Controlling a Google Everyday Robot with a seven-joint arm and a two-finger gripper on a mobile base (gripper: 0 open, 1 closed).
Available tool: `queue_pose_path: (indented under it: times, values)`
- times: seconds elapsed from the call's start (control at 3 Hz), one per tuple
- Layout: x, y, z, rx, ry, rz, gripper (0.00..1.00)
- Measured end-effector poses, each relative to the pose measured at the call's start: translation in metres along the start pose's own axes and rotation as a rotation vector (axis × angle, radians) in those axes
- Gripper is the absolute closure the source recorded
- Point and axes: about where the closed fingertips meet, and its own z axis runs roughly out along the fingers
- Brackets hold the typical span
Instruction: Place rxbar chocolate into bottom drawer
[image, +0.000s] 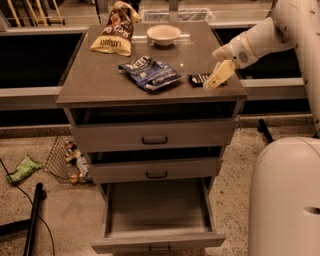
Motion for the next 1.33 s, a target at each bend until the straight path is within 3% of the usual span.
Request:
queue_pose_path:
  times: [1.0, 1.33]
  values:
    - [0.019, -0.024, 0.031, -0.027, -0.035, 0.071, 0.00]
    - [0.025, -0.029, 0.037, -0.026, -0.031, 0.086, 0.18]
